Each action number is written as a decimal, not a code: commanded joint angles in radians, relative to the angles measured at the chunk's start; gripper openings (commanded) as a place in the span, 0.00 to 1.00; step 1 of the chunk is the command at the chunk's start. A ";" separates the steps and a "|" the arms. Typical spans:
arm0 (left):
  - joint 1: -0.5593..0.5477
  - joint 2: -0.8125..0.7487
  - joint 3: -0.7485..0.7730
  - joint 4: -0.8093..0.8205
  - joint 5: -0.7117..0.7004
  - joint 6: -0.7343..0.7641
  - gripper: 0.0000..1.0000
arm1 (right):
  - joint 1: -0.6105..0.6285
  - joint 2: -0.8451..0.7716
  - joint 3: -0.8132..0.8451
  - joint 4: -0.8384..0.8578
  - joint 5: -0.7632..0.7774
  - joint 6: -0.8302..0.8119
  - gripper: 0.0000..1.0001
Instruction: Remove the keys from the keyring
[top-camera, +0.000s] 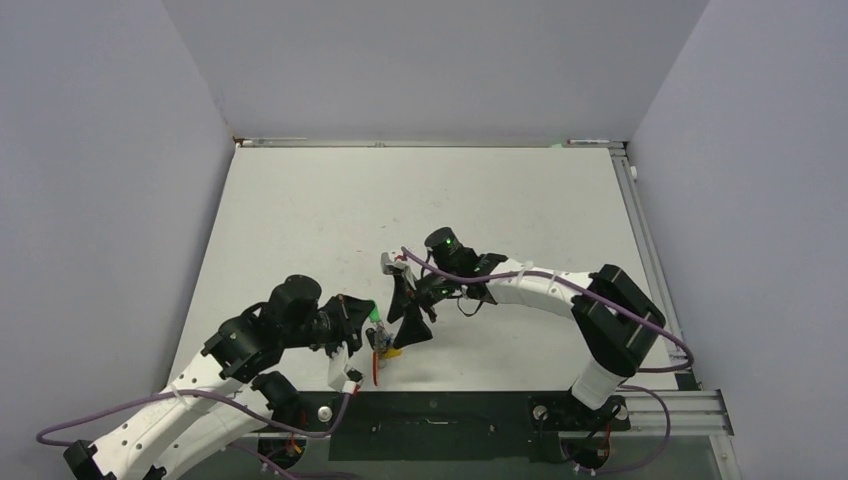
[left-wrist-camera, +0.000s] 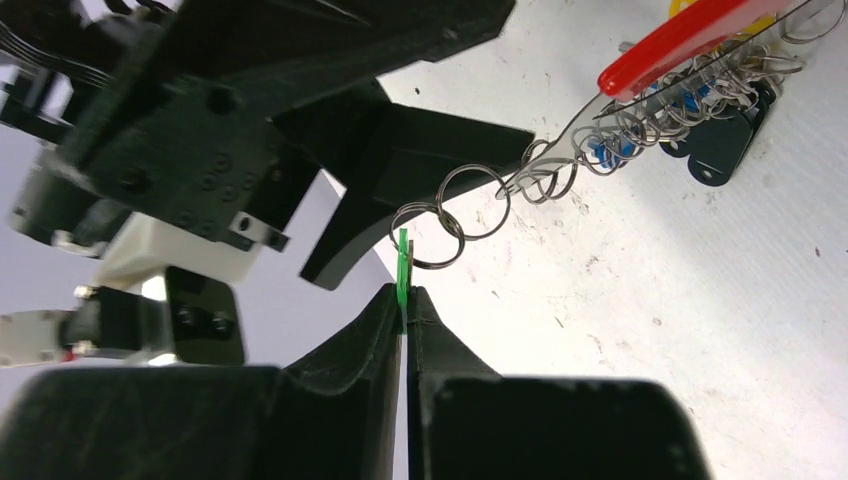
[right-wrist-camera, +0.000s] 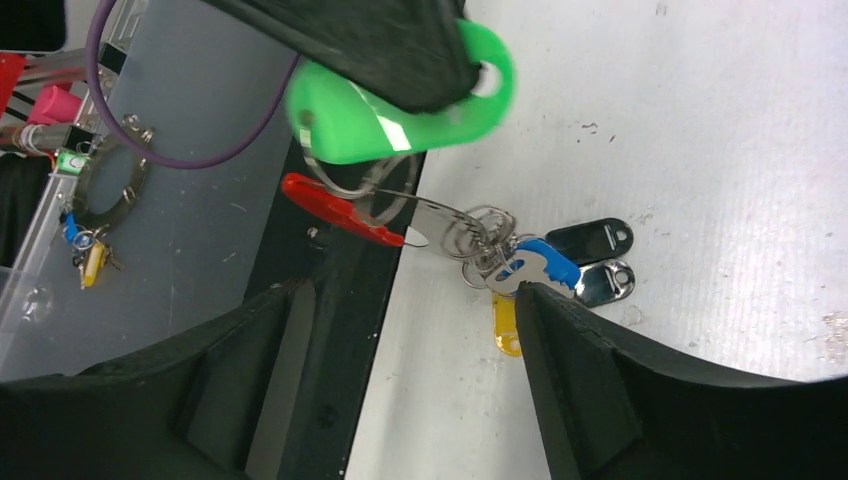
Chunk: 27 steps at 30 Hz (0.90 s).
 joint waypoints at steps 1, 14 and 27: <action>-0.004 0.025 0.058 0.074 0.018 -0.044 0.00 | -0.019 -0.114 -0.040 0.152 0.007 -0.008 0.79; -0.003 0.022 0.061 0.108 0.053 -0.032 0.00 | 0.056 -0.020 -0.065 0.447 -0.008 0.048 0.95; -0.004 0.001 0.052 0.103 0.019 -0.084 0.00 | 0.077 0.005 -0.141 0.547 -0.017 0.086 0.72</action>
